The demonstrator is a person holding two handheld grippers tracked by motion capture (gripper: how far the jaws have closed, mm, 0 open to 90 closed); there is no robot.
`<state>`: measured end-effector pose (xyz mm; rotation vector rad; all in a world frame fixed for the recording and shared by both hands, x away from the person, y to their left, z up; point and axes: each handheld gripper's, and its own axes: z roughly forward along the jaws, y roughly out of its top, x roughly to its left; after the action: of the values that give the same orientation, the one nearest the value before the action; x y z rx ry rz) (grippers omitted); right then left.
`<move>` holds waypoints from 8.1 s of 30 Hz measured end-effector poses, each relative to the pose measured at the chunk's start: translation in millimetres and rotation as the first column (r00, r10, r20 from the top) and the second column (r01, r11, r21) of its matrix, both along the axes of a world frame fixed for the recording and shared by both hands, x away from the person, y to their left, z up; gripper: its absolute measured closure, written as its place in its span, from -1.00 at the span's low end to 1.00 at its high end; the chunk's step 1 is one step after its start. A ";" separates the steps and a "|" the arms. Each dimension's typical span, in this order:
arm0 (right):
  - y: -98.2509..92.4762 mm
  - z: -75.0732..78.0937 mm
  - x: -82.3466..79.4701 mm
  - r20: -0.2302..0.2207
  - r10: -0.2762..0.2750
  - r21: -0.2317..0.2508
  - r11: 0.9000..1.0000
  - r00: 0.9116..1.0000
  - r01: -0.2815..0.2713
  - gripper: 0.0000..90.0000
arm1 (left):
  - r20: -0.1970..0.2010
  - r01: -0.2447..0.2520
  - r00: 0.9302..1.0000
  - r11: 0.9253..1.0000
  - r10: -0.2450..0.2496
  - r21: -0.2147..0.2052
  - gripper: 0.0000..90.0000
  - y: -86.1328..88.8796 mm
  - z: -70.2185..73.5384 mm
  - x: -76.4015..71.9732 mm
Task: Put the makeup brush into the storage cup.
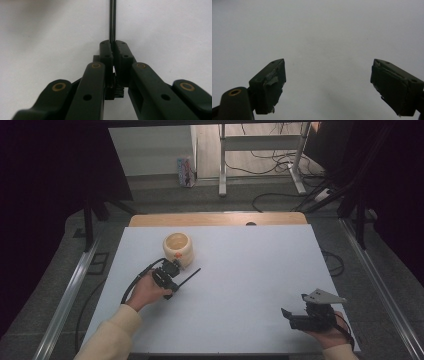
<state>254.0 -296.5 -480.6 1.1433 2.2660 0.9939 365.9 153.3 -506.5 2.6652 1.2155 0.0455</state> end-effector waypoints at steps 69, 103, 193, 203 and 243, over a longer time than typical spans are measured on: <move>80.2 33.3 16.1 0.083 0.285 -0.150 0.951 0.955 -0.270 -0.51 | 0.079 0.229 0.973 0.956 -0.218 -0.184 0.91 -39.0 37.2 -43.7; 169.4 29.4 55.2 -0.018 0.539 -0.353 0.785 0.842 -0.509 -0.10 | 0.013 0.338 0.939 0.919 -0.343 -0.204 0.91 -68.2 44.3 -33.6; 92.9 28.3 37.0 -0.030 0.375 0.183 0.913 0.926 -0.364 0.89 | 0.325 -0.007 0.929 0.885 0.177 -0.465 -0.50 57.4 33.3 -98.0; 73.0 27.2 31.5 -0.051 0.317 0.341 0.897 0.947 -0.282 0.89 | 0.330 0.012 0.930 0.881 0.165 -0.473 -0.46 52.7 34.8 -98.7; 111.1 14.0 34.4 -0.050 0.359 0.278 0.901 0.932 -0.332 0.89 | 0.258 0.085 0.954 0.684 0.155 -0.725 -0.25 -62.5 42.9 -63.6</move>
<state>288.4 -185.5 -466.6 0.9205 2.5326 1.4445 302.3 90.8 -463.5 1.8396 0.9142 -0.0266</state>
